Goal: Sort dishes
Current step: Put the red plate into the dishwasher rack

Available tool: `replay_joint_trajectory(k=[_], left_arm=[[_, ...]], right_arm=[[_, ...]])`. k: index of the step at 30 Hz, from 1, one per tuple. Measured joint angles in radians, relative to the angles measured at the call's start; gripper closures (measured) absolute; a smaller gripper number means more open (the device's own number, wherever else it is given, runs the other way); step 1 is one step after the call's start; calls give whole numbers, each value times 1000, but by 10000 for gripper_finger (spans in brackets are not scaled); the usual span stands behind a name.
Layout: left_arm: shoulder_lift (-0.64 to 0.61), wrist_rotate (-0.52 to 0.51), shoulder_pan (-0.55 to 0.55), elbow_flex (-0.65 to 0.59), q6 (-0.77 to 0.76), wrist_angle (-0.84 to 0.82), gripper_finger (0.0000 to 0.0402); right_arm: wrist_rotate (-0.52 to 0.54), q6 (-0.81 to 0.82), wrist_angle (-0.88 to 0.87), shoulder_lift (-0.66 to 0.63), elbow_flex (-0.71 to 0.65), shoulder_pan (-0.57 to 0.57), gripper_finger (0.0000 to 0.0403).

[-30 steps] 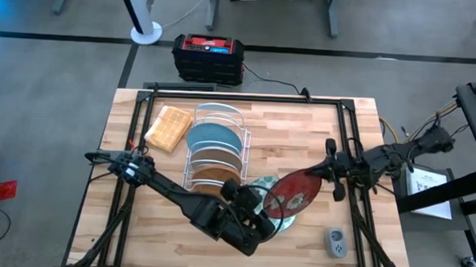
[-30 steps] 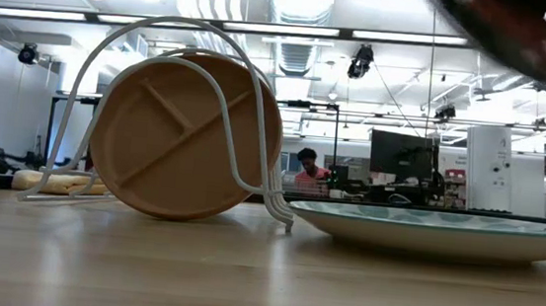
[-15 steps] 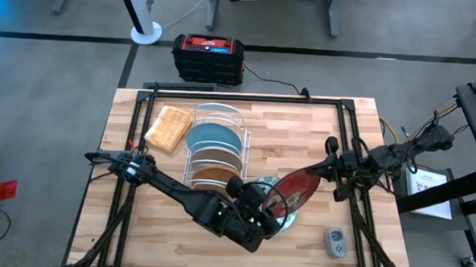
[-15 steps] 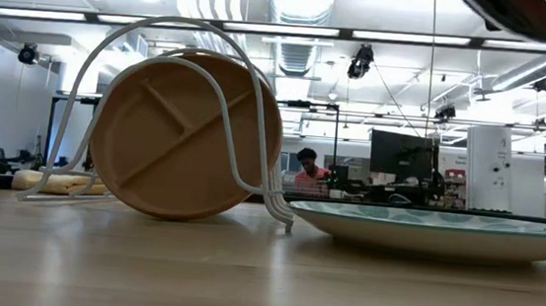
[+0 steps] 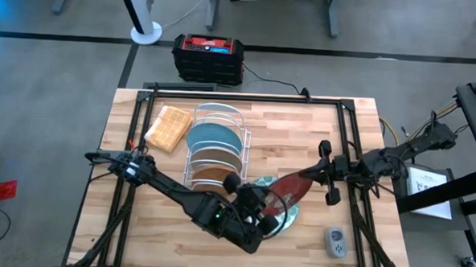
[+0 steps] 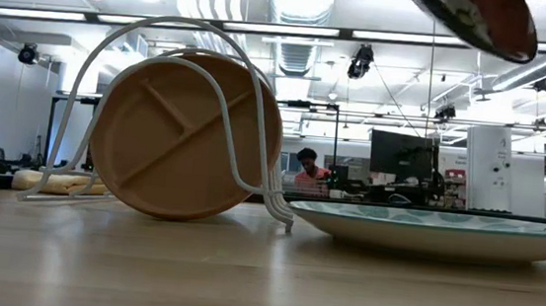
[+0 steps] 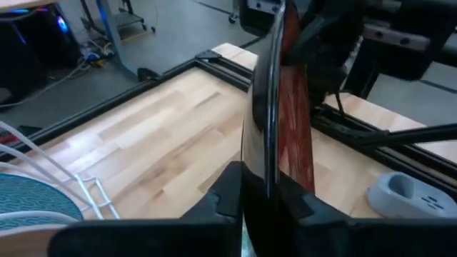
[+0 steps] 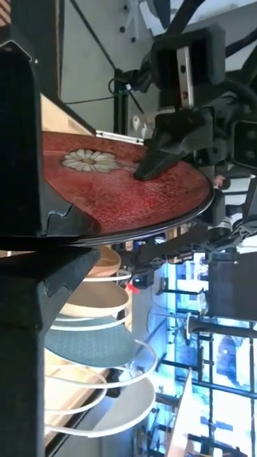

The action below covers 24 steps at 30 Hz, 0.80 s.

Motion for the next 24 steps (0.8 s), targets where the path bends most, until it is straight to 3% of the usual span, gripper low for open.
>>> replay_joint_trajectory(k=[6, 11, 18, 24], left_arm=[[2, -59, -15, -1, 11, -39, 387], [3, -142, -26, -4, 47, -117, 390], [1, -178, -23, -4, 28, -178, 390], [-38, -200, -23, 8, 64, -312, 390]], right_arm=[[-6, 11, 1, 19, 1, 0, 386], [54, 28, 12, 15, 2, 0, 329], [68, -62, -1, 16, 33, 0, 256], [73, -160, -158, 11, 88, -4, 212]])
